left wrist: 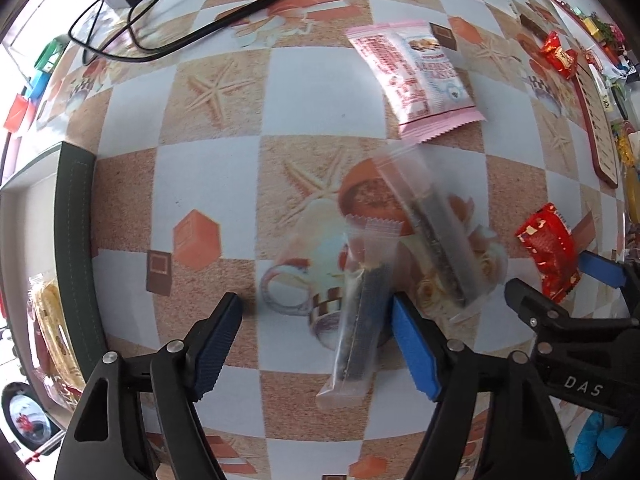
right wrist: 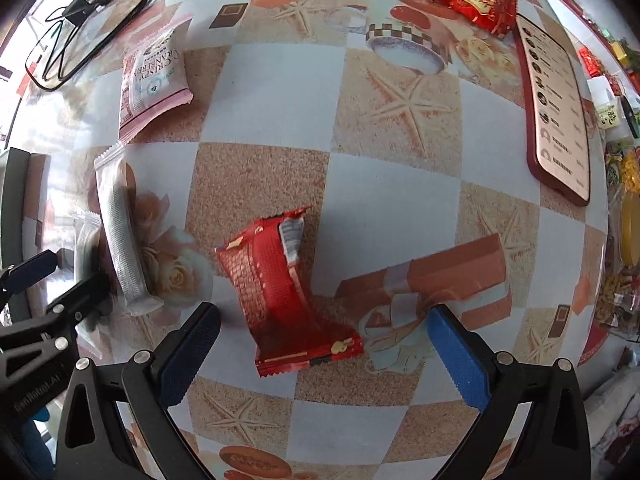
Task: Organize snacks
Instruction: 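Grasp the clear stick packet with the left tool while the right tool grasps the red candy, then carry the clear stick packet and red candy over the white tray with both tools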
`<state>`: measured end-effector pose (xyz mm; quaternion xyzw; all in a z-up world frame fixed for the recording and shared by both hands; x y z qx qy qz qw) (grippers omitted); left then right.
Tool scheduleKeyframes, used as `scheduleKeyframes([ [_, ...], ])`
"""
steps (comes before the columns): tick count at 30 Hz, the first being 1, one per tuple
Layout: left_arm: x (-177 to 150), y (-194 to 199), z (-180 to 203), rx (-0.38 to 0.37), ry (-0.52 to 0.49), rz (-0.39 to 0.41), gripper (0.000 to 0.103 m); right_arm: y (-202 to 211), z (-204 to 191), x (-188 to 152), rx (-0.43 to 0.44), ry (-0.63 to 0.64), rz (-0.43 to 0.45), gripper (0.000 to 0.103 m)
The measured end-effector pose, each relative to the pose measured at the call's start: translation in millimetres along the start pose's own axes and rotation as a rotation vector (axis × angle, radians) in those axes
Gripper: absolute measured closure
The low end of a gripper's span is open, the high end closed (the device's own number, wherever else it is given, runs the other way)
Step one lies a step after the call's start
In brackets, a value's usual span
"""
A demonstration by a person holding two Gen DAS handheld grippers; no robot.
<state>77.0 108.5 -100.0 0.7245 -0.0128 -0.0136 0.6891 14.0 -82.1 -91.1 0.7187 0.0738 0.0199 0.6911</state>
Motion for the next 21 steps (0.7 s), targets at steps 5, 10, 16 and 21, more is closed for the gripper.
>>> scheduleKeyframes([
  [5,-2,2,10,-0.009,-0.029,-0.002,0.034,4,-5,11,-0.004,0.009,-0.025,0.008],
  [10,-4,10,23,-0.003,-0.084,0.000,0.085,22,-9,15,-0.005,0.035,0.000,0.061],
  [16,-14,17,20,-0.054,-0.070,-0.024,0.087,29,-6,10,0.115,-0.035,-0.024,0.062],
  [21,-43,28,6,-0.068,-0.112,-0.001,0.087,39,-12,-10,0.163,-0.063,-0.036,0.062],
])
Point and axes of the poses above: each gripper's, at about its wrist camera, not at the fingertips, and y roughly against the way its jaws point, z to its right, x to its top, the point moved 7 cm from there along -y, roughly the way its jaws point, and after that the axes turned 2 degrees about x, right-handed, at the moved point
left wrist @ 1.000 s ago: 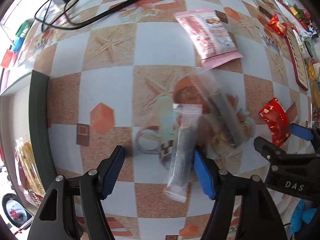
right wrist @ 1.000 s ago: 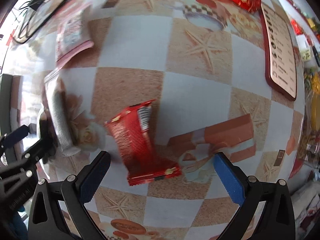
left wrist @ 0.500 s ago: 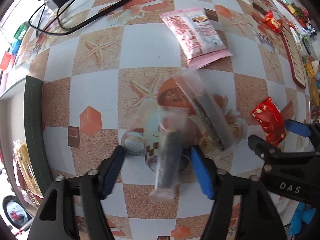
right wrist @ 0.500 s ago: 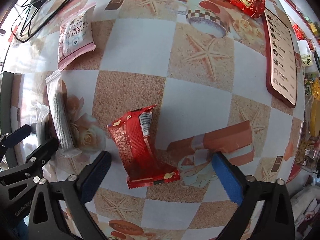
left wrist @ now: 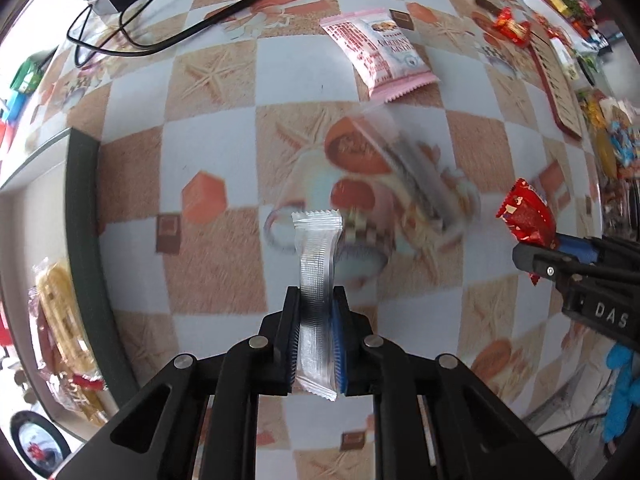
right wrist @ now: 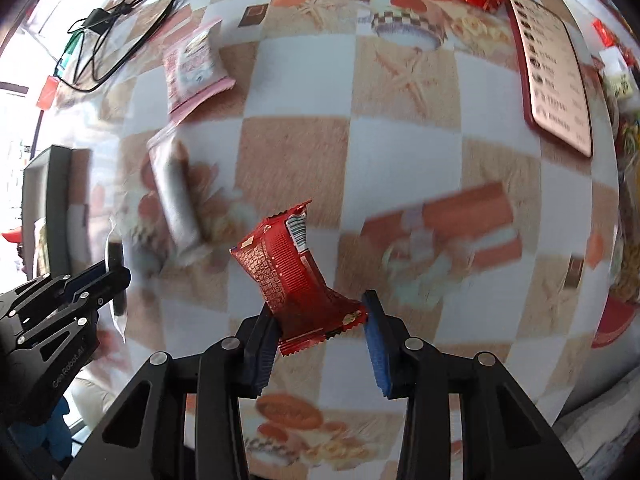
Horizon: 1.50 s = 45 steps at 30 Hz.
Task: Organize snacks
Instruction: 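Carry the clear stick packet and red candy over the white tray with both tools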
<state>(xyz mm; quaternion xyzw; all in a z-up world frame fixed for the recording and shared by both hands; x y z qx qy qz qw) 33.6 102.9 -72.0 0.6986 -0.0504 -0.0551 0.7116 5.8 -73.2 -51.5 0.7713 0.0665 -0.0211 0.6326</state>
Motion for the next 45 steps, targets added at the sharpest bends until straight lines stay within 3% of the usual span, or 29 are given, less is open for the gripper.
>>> scheduleKeyframes([
  [12,-63,27,-26,-0.013,-0.035,0.016,0.087,-4,-28,-54,0.036,-0.008,-0.067,0.062],
  [23,-87,54,-84,-0.033,-0.005,0.065,0.087,6,-71,-55,0.018,0.065,-0.061,0.062],
  [27,-82,51,-64,-0.040,0.004,0.080,0.087,5,-89,-57,0.009,0.083,-0.053,0.062],
  [37,-76,59,-88,-0.055,0.007,0.106,0.087,5,-124,-66,-0.005,0.101,-0.051,0.062],
  [45,-68,81,-122,-0.024,0.082,0.176,0.087,17,-172,-40,0.004,0.175,-0.022,0.062],
])
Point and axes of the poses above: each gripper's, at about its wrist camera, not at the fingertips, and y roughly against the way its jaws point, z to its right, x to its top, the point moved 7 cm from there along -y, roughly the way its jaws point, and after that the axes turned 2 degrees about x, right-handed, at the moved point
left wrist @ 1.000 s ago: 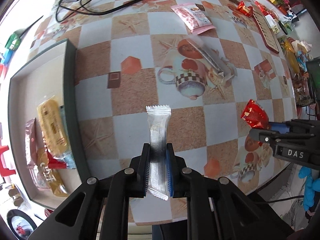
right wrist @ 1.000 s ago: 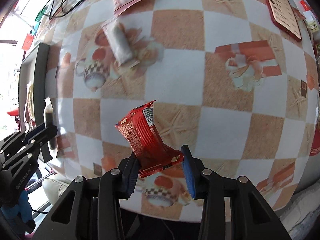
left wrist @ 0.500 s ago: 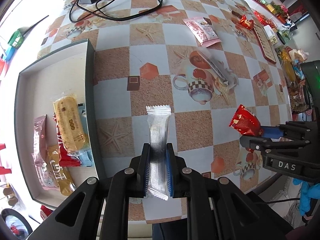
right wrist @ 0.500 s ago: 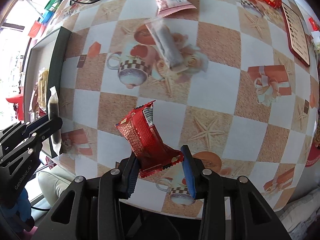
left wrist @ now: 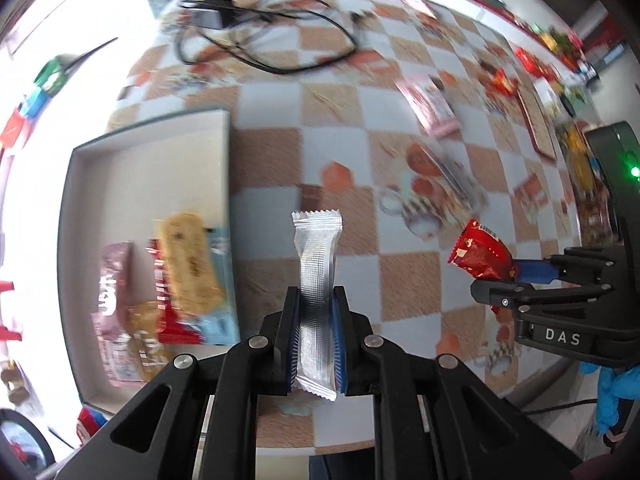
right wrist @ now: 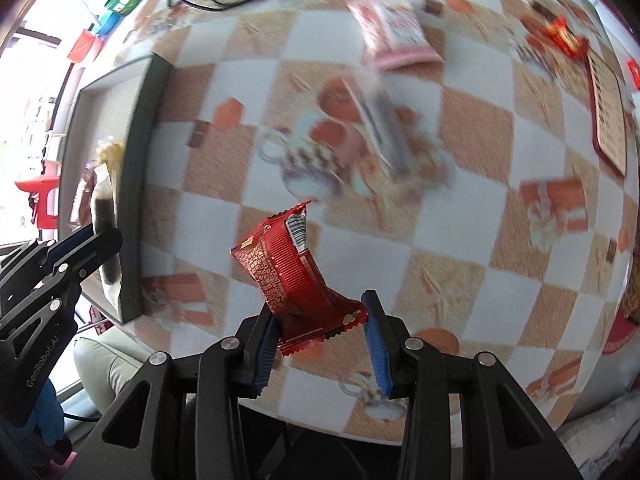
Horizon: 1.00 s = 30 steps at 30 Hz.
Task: Organize snacks
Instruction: 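Carry the clear stick packet and red candy over the white tray with both tools, then open both tools to drop the stick packet and red candy into the tray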
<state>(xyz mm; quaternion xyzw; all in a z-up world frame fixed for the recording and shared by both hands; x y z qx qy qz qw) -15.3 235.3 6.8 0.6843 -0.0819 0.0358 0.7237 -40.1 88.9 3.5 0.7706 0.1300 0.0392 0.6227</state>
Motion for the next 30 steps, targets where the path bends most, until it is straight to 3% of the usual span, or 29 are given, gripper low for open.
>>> scheduleKeyframes([
  [7,4,13,-65,0.045,0.145,0.034,0.087,9,-69,43,0.024,0.130,0.029,0.062],
  [15,-21,5,-138,0.107,0.303,-0.012,0.087,4,-164,79,0.068,0.274,0.033,0.062],
  [23,-40,-8,-161,0.129,0.352,-0.061,0.085,-26,-210,89,0.083,0.326,-0.001,0.060],
  [24,-42,-9,-162,0.133,0.351,-0.063,0.081,-28,-211,90,0.079,0.325,-0.004,0.060],
  [26,-44,-9,-160,0.145,0.340,-0.067,0.064,-31,-209,90,0.073,0.313,-0.005,0.059],
  [27,-44,-9,-159,0.153,0.335,-0.065,0.045,-32,-207,90,0.074,0.303,-0.003,0.059],
  [28,-45,-8,-158,0.161,0.330,-0.054,0.034,-32,-202,90,0.077,0.288,-0.002,0.053],
  [29,-45,-6,-157,0.164,0.325,-0.046,0.032,-31,-196,89,0.077,0.270,0.003,0.030],
  [30,-44,-5,-154,0.161,0.317,-0.043,0.031,-29,-189,89,0.076,0.255,0.012,0.018],
])
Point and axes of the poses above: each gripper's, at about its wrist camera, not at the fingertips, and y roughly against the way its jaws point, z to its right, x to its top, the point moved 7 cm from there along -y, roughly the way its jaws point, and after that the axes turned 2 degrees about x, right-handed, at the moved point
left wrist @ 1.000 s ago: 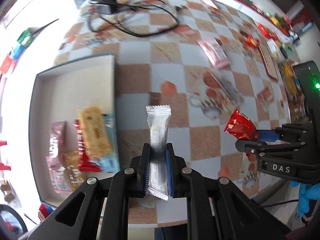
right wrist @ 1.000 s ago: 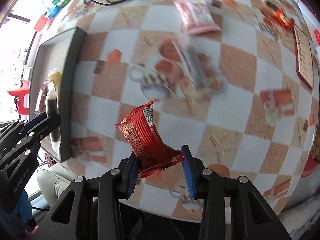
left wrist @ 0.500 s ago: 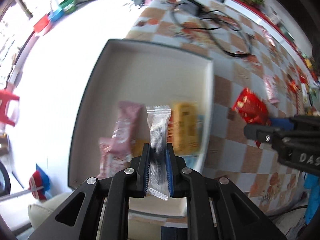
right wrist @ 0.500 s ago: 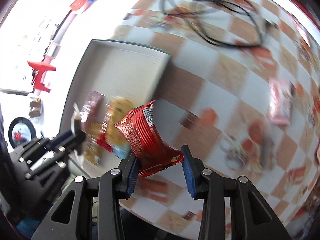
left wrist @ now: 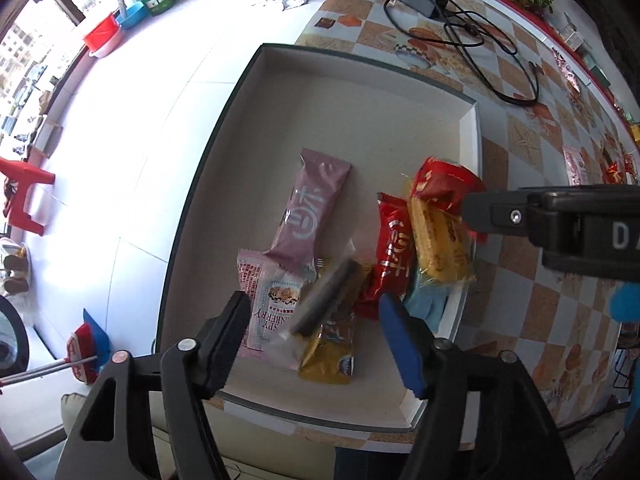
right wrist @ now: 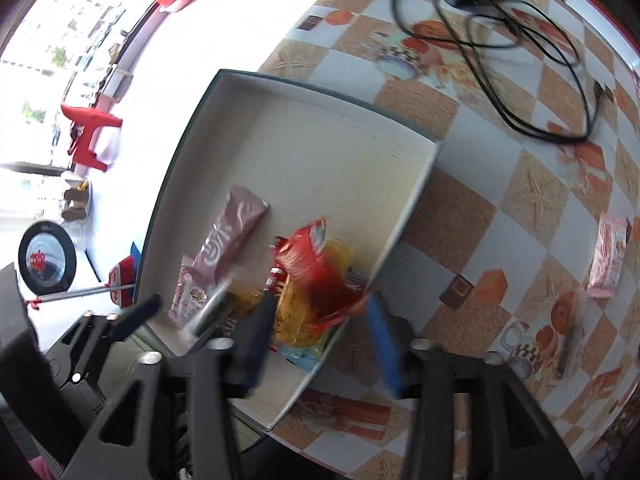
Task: Organize snacks
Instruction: 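Open both tools to drop the stick packet and red candy into the tray, then move both tools back over the table beside the tray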
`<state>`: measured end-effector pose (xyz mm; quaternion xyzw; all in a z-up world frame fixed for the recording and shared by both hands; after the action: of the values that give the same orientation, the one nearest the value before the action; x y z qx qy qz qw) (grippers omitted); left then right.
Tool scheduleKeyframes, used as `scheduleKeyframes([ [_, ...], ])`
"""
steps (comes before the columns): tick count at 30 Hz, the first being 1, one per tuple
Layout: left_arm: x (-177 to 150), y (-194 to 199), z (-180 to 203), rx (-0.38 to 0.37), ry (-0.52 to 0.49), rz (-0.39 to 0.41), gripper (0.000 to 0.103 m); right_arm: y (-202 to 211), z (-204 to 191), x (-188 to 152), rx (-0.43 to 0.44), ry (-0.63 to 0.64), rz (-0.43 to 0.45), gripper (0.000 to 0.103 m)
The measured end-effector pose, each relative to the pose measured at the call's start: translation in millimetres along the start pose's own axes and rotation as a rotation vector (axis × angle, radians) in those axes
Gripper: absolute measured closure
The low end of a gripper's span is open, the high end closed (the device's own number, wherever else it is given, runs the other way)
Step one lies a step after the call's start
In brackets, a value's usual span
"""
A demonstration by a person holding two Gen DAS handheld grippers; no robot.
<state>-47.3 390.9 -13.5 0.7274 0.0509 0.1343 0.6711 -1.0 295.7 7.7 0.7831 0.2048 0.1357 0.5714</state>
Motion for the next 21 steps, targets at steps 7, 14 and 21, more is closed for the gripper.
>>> scheduleKeyframes([
  [7,1,6,28,-0.018,-0.055,-0.001,0.030,19,101,-39,-0.116,-0.173,0.080,0.008],
  [14,0,16,86,-0.047,-0.177,0.011,0.028,35,243,-109,-0.283,-0.450,0.153,0.000],
  [21,-13,17,143,-0.027,-0.299,-0.014,0.027,30,308,-134,-0.327,-0.514,0.323,0.000],
])
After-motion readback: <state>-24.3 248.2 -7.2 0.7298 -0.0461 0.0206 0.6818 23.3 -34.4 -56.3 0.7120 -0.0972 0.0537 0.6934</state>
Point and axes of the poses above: each gripper's, at about its wrist camera, not at the fingertips, and y roughly against the way its jaws point, z to its right, x to its top, the point moved 7 cm from there along -y, roughly the way its jaws point, and after that the axes turned 2 degrees about x, right-handed, at the moved point
